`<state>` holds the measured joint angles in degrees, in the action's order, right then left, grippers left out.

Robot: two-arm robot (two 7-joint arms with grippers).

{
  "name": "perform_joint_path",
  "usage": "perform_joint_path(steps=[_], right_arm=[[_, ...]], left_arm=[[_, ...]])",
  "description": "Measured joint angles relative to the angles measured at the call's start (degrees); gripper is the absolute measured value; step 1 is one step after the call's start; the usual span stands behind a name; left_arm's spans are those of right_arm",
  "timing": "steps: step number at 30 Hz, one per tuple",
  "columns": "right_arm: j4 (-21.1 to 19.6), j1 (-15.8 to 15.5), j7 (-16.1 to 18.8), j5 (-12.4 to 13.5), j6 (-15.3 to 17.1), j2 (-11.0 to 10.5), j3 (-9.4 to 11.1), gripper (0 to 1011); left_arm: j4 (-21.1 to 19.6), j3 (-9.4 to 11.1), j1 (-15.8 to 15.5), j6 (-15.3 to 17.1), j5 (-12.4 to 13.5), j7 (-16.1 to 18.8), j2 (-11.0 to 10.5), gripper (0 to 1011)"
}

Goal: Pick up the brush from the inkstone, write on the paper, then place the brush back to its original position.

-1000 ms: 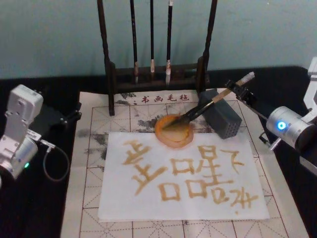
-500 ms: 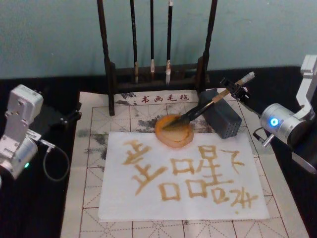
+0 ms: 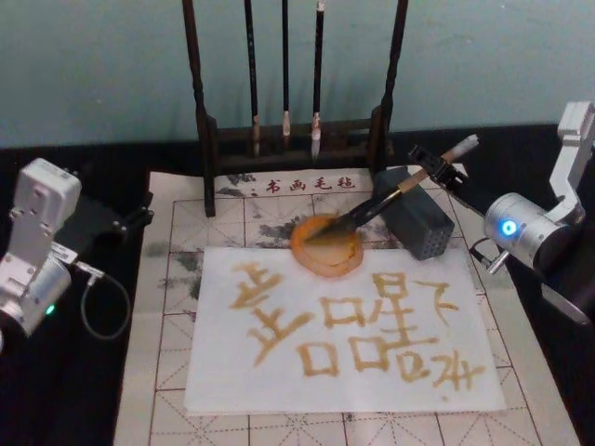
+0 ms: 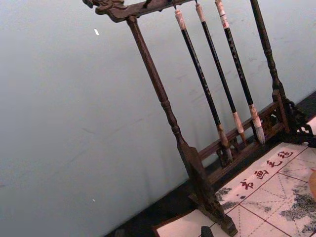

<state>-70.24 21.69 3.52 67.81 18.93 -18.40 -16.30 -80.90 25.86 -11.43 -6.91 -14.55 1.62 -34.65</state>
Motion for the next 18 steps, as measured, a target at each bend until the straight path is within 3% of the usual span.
perform_joint_path(steps=[18], right_arm=[[0.28,0.35,-0.58,0.71,-1.05,-0.66,-1.3,1000]], left_arm=[[0.0,0.0,0.0,0.0,0.0,0.0,0.0,1001]])
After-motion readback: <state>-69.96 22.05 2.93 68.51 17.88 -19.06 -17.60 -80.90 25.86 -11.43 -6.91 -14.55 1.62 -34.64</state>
